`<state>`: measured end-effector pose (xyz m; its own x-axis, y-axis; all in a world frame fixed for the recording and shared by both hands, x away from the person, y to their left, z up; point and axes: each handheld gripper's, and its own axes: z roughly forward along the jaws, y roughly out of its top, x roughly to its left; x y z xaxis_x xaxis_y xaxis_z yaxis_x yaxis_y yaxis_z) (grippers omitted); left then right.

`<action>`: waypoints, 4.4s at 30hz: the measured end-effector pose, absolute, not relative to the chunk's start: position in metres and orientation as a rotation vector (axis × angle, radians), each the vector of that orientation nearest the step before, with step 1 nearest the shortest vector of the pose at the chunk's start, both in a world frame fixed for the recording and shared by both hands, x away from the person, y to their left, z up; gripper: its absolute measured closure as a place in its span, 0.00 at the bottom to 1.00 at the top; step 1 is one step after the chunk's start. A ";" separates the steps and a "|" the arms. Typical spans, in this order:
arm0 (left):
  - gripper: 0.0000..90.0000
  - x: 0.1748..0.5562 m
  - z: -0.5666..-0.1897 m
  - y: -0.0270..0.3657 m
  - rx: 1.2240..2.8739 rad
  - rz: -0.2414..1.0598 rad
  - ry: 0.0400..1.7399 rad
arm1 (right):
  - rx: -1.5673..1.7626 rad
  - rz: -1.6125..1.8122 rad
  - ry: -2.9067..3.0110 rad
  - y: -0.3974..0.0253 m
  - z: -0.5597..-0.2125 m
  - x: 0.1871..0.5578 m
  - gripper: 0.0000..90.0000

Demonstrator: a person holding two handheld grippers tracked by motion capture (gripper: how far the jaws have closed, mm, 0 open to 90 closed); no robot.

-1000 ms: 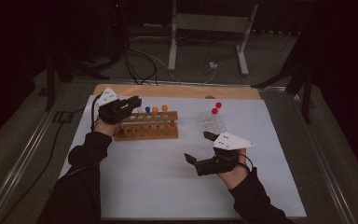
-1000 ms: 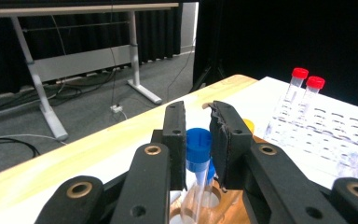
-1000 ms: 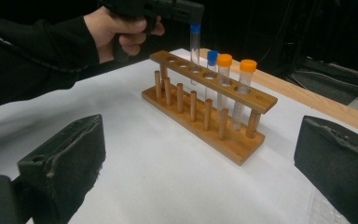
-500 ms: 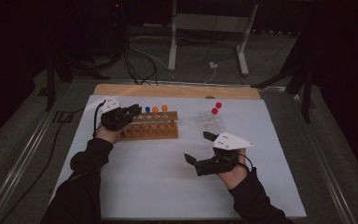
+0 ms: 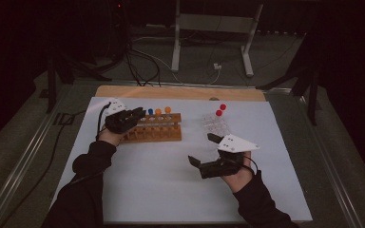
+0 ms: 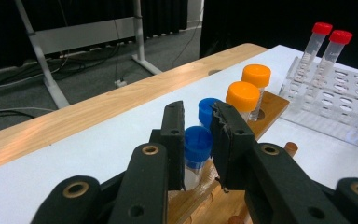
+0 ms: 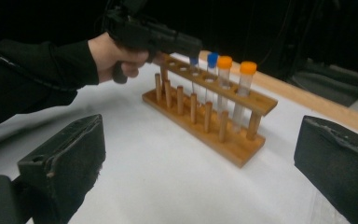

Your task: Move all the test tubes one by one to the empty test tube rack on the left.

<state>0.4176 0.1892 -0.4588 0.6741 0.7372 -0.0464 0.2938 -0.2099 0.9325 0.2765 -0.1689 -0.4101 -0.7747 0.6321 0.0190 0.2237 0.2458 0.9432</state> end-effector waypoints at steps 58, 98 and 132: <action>0.02 0.308 -0.447 0.180 1.731 0.375 0.581 | 1.215 1.163 2.091 -0.230 -0.451 0.400 0.58; 0.02 0.309 -0.446 0.179 1.750 0.339 0.565 | 1.170 1.159 2.086 -0.228 -0.412 0.404 0.83; 0.37 0.303 -0.416 0.116 1.862 0.202 0.330 | 0.653 1.372 2.523 -0.136 -0.421 0.297 0.83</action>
<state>0.3034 0.1162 -0.4162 0.9452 0.3254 -0.0262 0.1247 -0.2854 0.9503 0.2969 -0.1363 -0.4211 -0.8835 0.4670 0.0374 0.2853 0.4730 0.8336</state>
